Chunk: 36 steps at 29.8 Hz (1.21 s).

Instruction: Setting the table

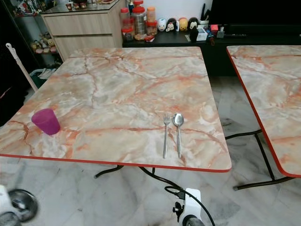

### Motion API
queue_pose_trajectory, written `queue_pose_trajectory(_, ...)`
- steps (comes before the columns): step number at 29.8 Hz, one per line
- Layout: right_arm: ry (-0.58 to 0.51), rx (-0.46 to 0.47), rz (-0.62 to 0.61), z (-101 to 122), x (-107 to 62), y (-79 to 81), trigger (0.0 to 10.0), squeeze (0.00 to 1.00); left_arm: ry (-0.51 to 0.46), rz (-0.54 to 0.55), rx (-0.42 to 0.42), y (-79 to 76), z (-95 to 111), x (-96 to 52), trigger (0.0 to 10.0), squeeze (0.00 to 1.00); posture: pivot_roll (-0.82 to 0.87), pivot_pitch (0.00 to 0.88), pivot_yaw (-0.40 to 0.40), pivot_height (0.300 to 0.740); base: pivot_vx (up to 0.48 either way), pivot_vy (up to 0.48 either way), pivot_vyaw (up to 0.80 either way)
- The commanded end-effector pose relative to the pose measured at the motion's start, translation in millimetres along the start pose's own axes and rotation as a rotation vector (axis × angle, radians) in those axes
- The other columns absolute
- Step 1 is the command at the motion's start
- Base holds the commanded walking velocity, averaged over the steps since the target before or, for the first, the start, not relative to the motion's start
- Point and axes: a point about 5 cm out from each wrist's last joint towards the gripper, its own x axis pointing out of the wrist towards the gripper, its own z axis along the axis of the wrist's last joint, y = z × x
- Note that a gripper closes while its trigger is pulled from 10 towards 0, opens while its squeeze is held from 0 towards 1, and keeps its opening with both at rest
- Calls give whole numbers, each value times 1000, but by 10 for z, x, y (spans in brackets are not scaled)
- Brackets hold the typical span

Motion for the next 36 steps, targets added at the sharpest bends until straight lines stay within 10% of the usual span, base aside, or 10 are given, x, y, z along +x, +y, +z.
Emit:
queue_pose_trajectory(1, 10, 4, -5, -20, -3, -2, 10000, 0, 47, -84, 64, -152, -98, -39, 10000, 0, -105, 0, 77, 740, 0, 0, 0)
queue_pose_trajectory(13, 0, 16, -18, -11, -10, -56, 10000, 0, 208, -508, 130, -933, -385, -370, 10000, 0, -147, 0, 84, 740, 0, 0, 0)
queue_pose_trajectory(25, -4, 21, -35, -4, -23, -139, 10000, 0, 108, -457, -11, -984, -146, -311, 10000, 0, -184, 0, 84, 740, 0, 0, 0)
queue_pose_trajectory(36, 42, -14, -47, -121, -51, -173, 10000, 0, 119, -467, 66, -984, -233, -343, 10000, 0, -184, 0, 81, 740, 0, -52, 0)
